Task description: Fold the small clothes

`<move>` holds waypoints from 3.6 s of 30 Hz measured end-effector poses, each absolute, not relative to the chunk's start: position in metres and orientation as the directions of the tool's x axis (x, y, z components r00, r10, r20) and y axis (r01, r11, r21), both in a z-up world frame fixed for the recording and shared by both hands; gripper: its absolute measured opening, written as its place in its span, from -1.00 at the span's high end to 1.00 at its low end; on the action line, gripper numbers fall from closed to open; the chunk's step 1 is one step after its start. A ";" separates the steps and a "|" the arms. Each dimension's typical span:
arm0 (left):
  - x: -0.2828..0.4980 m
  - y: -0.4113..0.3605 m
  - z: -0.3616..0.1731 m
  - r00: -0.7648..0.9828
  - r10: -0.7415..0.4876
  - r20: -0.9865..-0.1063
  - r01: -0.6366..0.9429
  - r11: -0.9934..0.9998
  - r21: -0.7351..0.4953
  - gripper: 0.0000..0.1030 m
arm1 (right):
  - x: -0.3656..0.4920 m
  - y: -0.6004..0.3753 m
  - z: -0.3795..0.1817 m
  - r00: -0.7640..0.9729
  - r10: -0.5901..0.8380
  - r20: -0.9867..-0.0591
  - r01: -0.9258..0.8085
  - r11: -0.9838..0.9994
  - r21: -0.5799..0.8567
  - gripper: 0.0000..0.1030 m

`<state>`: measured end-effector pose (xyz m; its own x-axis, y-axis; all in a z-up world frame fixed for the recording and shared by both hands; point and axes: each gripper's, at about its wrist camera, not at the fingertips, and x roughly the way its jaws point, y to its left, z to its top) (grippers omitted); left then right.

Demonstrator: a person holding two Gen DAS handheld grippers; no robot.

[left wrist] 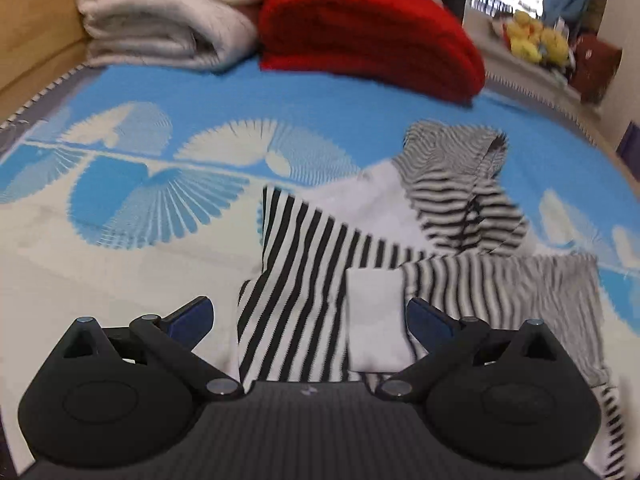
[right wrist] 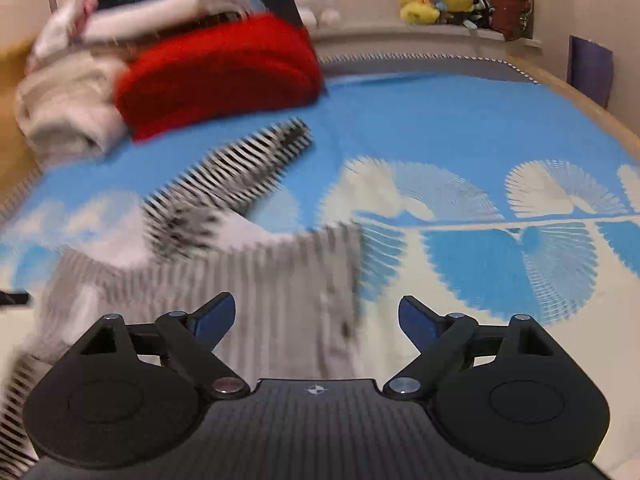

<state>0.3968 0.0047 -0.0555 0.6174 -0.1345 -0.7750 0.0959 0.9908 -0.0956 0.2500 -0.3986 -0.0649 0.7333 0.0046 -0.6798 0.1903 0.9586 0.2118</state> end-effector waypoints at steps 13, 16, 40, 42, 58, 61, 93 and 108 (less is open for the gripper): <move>0.318 0.018 -0.062 0.639 -0.086 -0.764 0.084 0.996 -0.042 -0.99 | 0.190 -0.318 -0.090 0.783 0.023 -0.622 0.111 0.978 0.176 -0.83; 0.323 0.020 -0.062 0.646 -0.081 -0.759 0.094 0.995 -0.026 -0.99 | 0.193 -0.318 -0.088 0.785 0.032 -0.619 0.104 0.978 0.182 -0.83; 0.384 0.068 -0.088 0.497 0.015 -0.868 0.012 1.000 0.024 -0.99 | 0.657 -0.421 -0.137 0.723 -0.087 -0.685 0.370 0.886 0.278 -0.85; 0.389 0.065 -0.099 0.461 -0.006 -0.887 0.014 1.000 0.000 -0.99 | 0.673 -0.423 -0.153 0.740 -0.076 -0.668 0.389 0.858 0.334 -0.88; 0.392 0.029 -0.096 0.536 -0.119 -0.836 0.098 0.992 -0.078 -0.99 | 0.564 -0.334 0.007 0.912 0.062 -0.406 -0.023 0.995 0.101 0.85; 0.393 0.033 -0.086 0.534 -0.311 -0.786 0.084 0.945 -0.317 -0.99 | 0.439 -0.300 0.021 0.915 0.203 -0.347 -0.230 0.972 -0.038 0.85; 0.474 -0.079 -0.070 0.326 -0.702 -0.633 0.344 0.712 -0.612 0.87 | 0.335 -0.315 -0.083 0.733 0.064 -0.678 -0.057 0.998 0.032 0.84; 0.453 -0.057 -0.091 0.483 -0.494 -0.723 0.343 0.866 -0.363 -0.70 | 0.276 -0.257 -0.092 0.778 0.174 -0.604 -0.290 0.952 -0.101 -0.09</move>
<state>0.4526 -0.0565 -0.0910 0.4834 -0.4940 -0.7227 0.3431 0.8664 -0.3627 0.2756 -0.2571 -0.0920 0.7782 0.1736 -0.6035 -0.2904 0.9516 -0.1007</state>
